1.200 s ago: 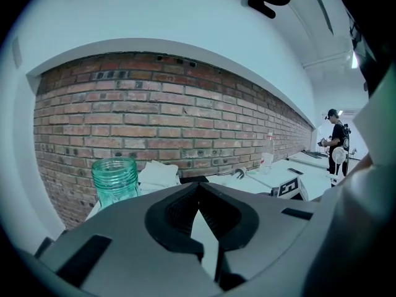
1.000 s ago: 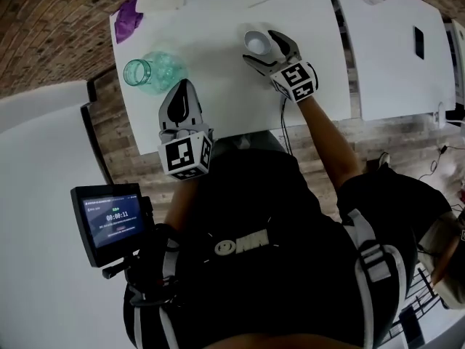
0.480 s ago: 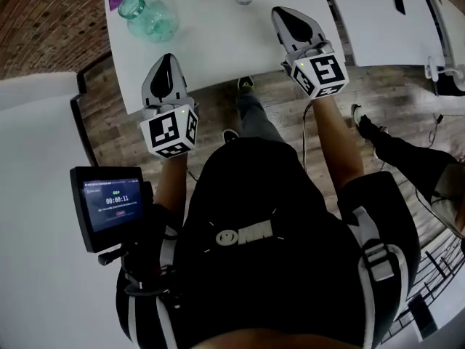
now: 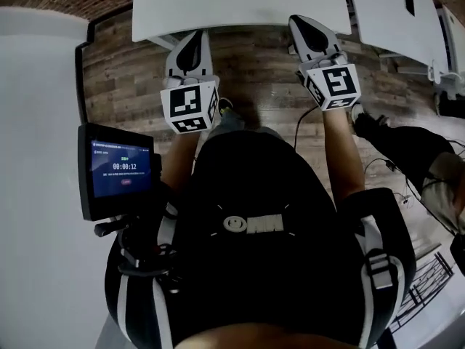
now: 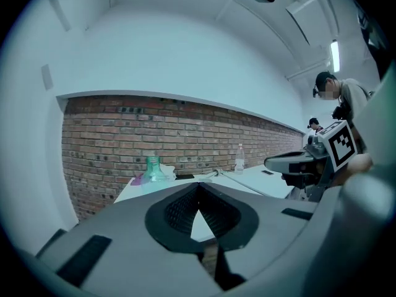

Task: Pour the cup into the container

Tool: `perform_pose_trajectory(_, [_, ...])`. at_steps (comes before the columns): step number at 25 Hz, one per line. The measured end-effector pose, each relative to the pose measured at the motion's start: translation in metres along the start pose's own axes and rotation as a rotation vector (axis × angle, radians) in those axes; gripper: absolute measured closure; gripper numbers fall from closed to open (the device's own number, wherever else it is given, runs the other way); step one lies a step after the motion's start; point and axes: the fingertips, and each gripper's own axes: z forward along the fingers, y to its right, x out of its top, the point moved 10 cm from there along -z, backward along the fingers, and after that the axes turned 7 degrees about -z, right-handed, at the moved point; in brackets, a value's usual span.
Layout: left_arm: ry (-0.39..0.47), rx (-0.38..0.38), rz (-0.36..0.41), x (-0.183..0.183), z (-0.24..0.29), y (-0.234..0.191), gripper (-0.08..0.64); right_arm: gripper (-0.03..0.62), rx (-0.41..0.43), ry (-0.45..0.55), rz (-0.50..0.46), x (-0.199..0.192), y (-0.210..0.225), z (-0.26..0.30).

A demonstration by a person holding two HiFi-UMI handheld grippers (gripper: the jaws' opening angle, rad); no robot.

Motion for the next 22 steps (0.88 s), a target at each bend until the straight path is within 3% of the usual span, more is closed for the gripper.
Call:
perform_pose_trajectory(11, [-0.098, 0.084, -0.074, -0.014, -0.008, -0.006, 0.561, 0.586, 0.229, -0.063, 0.069, -0.012, -0.023, 0.046])
perform_pose_trajectory(17, [-0.098, 0.076, -0.062, -0.015, -0.011, -0.002, 0.561, 0.586, 0.229, -0.107, 0.042, -0.017, -0.033, 0.047])
perform_pose_trajectory(22, [-0.079, 0.115, -0.086, -0.012, 0.011, -0.028, 0.561, 0.586, 0.277, -0.107, 0.045, -0.017, -0.032, 0.093])
